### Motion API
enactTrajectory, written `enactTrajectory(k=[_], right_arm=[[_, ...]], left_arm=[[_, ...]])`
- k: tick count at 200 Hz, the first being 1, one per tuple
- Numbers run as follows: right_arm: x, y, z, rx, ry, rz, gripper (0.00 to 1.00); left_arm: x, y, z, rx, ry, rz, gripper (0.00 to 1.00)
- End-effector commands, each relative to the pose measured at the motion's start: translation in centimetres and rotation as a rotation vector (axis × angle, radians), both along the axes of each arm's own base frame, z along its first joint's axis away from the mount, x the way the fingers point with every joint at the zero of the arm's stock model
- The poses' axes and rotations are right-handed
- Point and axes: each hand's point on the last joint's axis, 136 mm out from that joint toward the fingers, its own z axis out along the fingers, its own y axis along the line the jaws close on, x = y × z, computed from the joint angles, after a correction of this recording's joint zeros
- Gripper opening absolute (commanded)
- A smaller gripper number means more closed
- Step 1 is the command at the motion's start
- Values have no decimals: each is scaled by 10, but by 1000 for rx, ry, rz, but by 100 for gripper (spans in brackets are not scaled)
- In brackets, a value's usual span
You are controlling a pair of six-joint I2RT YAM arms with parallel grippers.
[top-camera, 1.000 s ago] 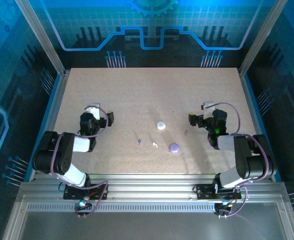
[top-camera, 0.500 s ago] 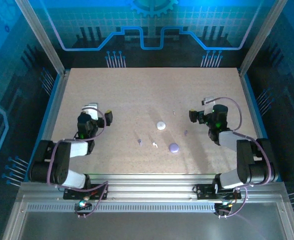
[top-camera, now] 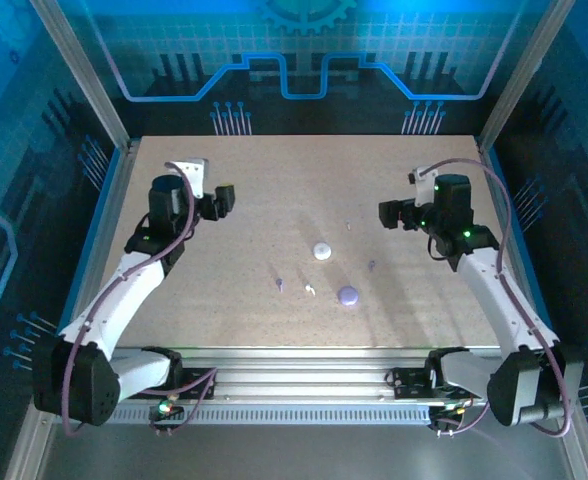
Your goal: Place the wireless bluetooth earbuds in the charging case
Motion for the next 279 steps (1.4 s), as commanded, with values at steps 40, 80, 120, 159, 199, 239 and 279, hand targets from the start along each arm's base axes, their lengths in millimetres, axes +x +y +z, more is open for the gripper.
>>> enactTrajectory(k=[40,80,120,159,199,239,279], right_arm=[[-113,29,-53,-32,519,-3,100],[-153,54,-77,-31,675,51,93],[-160,78,-103,-56,798,41,79],[-155,100,-126,-144,883,56,74],[-144,116,-149,-237,914,81,75],[-137,126,-170,-285,950,122,72],[-130,126,-186,-333,965,125,72]], left_arm=[[-31,-33,-55,-154,385,-46,76],[-41,-37,-82,-143,465,-38,76],[-44,-36,-95,-144,521,-15,76],[-47,-37,-94,-133,517,-15,76],[-48,-35,-91,-132,503,-15,76],[-49,-36,-91,-134,504,-20,76],[-49,-36,-90,-127,504,-23,76]])
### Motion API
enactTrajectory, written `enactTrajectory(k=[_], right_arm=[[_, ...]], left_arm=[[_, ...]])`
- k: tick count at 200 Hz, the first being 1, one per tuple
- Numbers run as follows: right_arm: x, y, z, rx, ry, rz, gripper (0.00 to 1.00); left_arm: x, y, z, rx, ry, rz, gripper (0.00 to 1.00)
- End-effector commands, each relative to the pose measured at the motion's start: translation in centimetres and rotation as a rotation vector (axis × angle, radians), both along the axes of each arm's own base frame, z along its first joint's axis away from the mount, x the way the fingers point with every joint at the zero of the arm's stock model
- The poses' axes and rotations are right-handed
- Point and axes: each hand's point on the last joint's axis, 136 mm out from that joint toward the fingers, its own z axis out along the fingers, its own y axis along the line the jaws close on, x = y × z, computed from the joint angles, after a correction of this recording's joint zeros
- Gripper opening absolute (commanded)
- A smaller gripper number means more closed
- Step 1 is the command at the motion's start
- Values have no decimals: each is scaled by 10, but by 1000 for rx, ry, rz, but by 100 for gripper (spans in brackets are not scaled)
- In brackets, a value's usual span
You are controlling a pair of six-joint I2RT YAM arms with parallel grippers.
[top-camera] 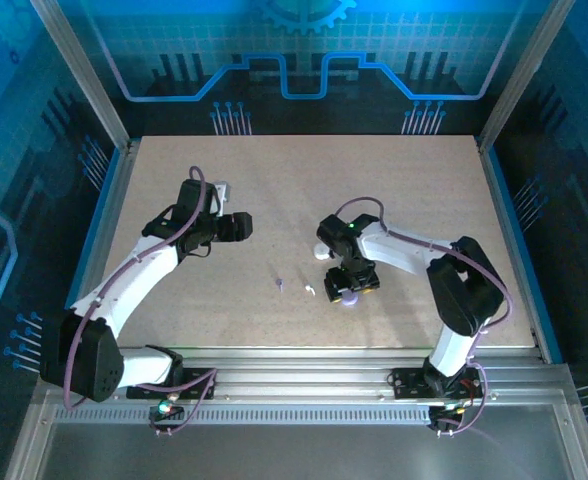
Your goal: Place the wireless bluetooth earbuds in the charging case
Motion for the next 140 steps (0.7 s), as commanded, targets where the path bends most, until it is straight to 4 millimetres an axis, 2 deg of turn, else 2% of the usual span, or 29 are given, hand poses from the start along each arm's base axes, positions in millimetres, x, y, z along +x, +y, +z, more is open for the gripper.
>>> enactTrajectory(k=[1,92,140], right_arm=[[5,6,-4,-16,-5,38,72],[10,10,-29,-34,39,55,67],[8,7,-36,-30,56,38,54]], left_arm=[[-9,0,0,-2,17,2,76],[-12,2,-2,7,26,6,77],[-12,2,-3,8,28,6,77]])
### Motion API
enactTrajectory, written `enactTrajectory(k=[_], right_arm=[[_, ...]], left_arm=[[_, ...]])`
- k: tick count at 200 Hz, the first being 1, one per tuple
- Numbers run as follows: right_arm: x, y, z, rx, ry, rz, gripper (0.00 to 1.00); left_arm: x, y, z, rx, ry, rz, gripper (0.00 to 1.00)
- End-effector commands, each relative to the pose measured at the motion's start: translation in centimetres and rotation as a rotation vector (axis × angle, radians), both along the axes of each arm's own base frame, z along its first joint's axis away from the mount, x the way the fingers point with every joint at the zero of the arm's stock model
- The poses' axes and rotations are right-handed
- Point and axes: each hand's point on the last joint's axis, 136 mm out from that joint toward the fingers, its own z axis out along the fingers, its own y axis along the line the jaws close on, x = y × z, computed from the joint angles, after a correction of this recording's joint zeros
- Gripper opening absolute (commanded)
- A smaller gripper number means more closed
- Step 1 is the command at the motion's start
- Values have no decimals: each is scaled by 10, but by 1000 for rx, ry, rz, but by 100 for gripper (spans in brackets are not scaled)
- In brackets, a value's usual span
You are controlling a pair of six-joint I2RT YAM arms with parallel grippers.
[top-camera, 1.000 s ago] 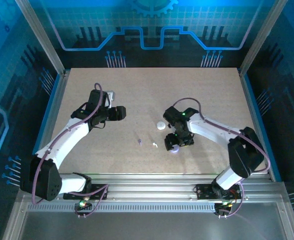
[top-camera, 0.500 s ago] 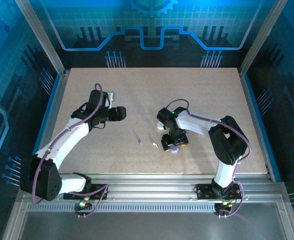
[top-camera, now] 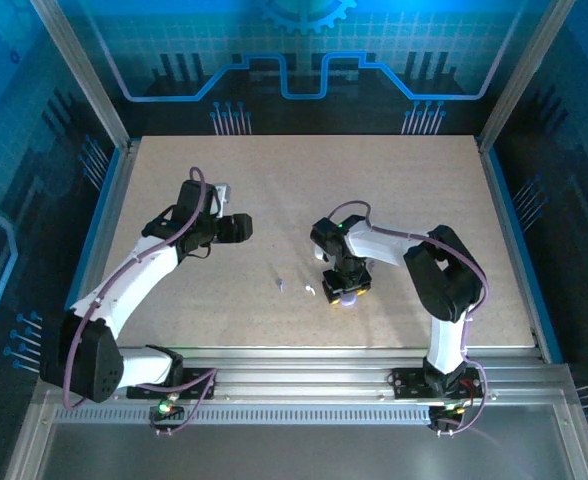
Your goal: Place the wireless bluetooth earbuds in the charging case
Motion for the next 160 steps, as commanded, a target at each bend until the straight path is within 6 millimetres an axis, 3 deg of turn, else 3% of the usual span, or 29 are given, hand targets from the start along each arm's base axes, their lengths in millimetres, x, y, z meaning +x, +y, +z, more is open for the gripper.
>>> enactTrajectory(k=[1,49,78,120,160], right_arm=[[1,0,-7,-4,7,-3,53],[0,-2,-7,-2,-1,-27,43],[6,6,8,118,-51,-128,39],[27,3,58,249,-214,-254,39],[47,1,114,452,-372,-385,38]], left_arm=[[-9,1,-1,4,13,7,77],[-9,1,0,-2,13,8,77],[-5,-3,4,-26,-16,1,76],[-2,-26,23,-57,-100,-96,74],[-11,-58,53,-93,-280,-228,69]])
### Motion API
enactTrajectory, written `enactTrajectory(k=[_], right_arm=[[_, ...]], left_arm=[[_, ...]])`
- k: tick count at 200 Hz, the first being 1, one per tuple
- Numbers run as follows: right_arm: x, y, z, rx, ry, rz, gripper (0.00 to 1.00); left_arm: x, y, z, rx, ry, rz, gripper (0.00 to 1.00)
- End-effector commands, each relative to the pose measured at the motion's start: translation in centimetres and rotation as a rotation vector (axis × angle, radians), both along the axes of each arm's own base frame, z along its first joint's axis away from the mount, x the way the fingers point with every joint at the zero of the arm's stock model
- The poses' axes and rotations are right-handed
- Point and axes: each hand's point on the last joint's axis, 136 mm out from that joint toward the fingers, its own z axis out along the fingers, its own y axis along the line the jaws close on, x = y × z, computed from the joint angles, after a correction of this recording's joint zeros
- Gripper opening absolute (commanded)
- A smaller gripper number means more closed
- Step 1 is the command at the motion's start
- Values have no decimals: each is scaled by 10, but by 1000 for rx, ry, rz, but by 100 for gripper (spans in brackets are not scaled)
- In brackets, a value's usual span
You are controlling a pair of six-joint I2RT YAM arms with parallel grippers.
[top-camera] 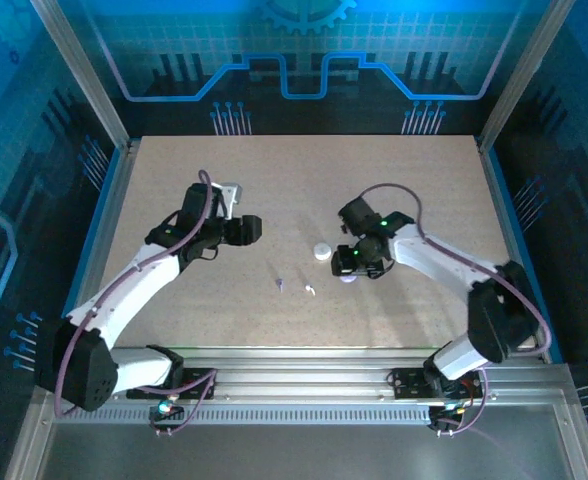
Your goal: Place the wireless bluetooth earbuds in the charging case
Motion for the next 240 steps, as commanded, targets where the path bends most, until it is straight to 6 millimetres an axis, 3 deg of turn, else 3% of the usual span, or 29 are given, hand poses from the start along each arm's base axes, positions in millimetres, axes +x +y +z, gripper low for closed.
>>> enactTrajectory(k=[1,42,79,115,167,174,240], right_arm=[[10,2,27,140,-73,-102,38],[27,7,78,414,-230,-205,38],[34,8,103,518,-289,-254,38],[42,22,126,648,-319,-269,38],[42,35,157,772,-393,-287,39],[41,34,149,775,-387,-304,39],[33,40,156,848,-431,-332,40]], left_arm=[[-5,-23,31,-55,-161,-106,69],[-25,-59,53,-141,-348,-266,67],[-46,-93,58,-180,-452,-426,63],[-74,-133,58,-164,-566,-624,60],[-79,-153,60,-191,-638,-667,59],[-78,-154,61,-191,-644,-667,58],[-72,-161,69,-182,-714,-622,61]])
